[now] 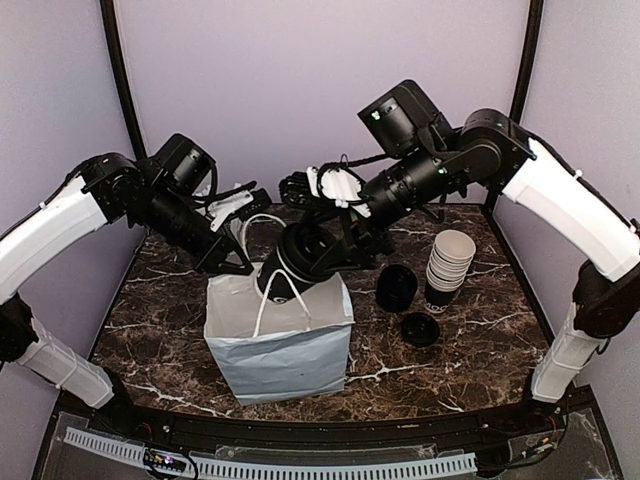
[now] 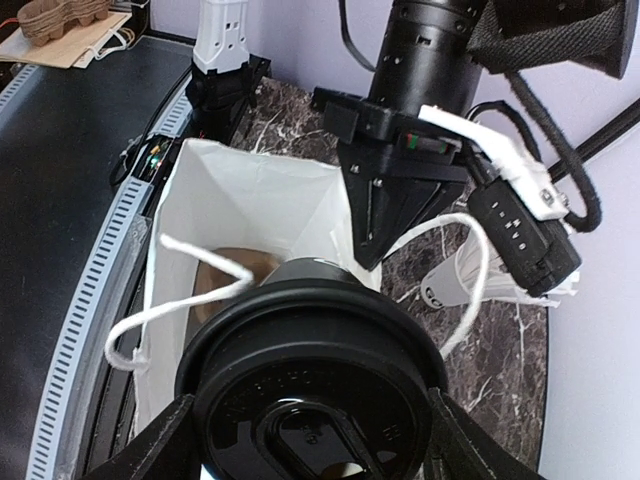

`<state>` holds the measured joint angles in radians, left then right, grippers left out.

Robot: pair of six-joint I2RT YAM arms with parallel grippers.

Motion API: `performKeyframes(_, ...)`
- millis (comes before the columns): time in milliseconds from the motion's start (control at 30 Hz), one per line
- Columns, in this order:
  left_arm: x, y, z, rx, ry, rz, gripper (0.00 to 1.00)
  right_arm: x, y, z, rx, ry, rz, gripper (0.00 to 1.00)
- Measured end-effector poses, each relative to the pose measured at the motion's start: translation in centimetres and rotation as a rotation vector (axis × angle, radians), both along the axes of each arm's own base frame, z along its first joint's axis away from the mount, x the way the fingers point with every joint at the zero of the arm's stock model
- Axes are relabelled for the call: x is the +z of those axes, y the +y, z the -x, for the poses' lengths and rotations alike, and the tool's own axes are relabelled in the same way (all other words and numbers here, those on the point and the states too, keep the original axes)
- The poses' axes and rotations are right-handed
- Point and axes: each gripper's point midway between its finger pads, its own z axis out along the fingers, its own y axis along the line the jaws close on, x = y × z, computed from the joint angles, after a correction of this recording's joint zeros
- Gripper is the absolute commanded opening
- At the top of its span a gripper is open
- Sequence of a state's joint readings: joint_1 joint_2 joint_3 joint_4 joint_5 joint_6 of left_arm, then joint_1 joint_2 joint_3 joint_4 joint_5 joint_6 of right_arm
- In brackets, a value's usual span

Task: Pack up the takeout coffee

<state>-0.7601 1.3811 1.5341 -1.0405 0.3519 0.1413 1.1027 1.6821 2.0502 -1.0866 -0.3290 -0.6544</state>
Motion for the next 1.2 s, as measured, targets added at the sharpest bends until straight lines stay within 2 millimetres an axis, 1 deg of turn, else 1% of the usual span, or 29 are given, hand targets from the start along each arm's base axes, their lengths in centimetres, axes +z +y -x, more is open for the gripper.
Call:
performKeyframes(133,1.1,0.3,-0.1,0.036,-0.021,0.026,0.0,1.4,0.8,-0.5,0.025,-0.057,-0.035,0.61)
performKeyframes(267,3.0,0.7,0.1,0.073,-0.058,0.079,0.0,1.6,1.3,-0.8,0.058,-0.113,-0.024,0.6)
performKeyframes(333,3.8,0.8,0.0,0.09,-0.072,0.1,0.0,1.0,1.5,-1.2,0.067,-0.137,0.004,0.59)
performKeyframes(467,4.7,0.5,-0.3,0.125,-0.097,0.135,0.0,-1.4,1.4,-1.9,0.071,-0.166,0.097,0.58)
performKeyframes(567,4.6,-0.1,-0.3,0.134,-0.105,0.146,0.0,-3.0,1.2,-2.1,0.07,-0.193,0.167,0.57)
performKeyframes(667,3.8,-0.7,0.0,0.129,-0.105,0.133,0.0,-4.1,1.1,-1.5,0.082,-0.219,0.207,0.56)
performKeyframes(733,3.5,-1.1,0.0,0.128,-0.107,0.121,0.06,-5.3,0.8,-0.8,0.093,-0.228,0.247,0.55)
performKeyframes(767,3.3,-1.3,0.0,0.127,-0.106,0.116,0.14,-6.0,0.6,-0.4,0.1,-0.231,0.272,0.55)
performKeyframes(800,3.1,-1.5,0.0,0.127,-0.107,0.112,0.19,-6.5,0.5,-0.2,0.104,-0.233,0.288,0.55)
performKeyframes(833,3.1,-1.7,-0.1,0.128,-0.108,0.112,0.27,-7.1,0.4,0.2,0.11,-0.235,0.309,0.55)
performKeyframes(900,3.1,-2.0,-0.3,0.122,-0.12,0.117,0.35,-7.8,0.3,0.6,0.116,-0.241,0.335,0.53)
performKeyframes(933,3.2,-2.1,-0.3,0.124,-0.12,0.122,0.37,-8.2,0.2,0.7,0.116,-0.248,0.349,0.52)
performKeyframes(967,3.3,-2.3,-0.3,0.12,-0.119,0.131,0.4,-8.5,0.0,0.9,0.113,-0.259,0.365,0.52)
performKeyframes(1067,4.3,-3.1,0.2,0.088,-0.109,0.187,0.46,-9.3,-0.9,1.7,0.104,-0.302,0.415,0.52)
performKeyframes(1133,5.4,-3.5,0.6,0.064,-0.111,0.238,0.53,-9.8,-1.7,2.3,0.102,-0.331,0.44,0.52)
performKeyframes(1200,7.2,-3.5,1.0,0.051,-0.139,0.298,0.54,-10.4,-3.1,3.1,0.108,-0.361,0.468,0.52)
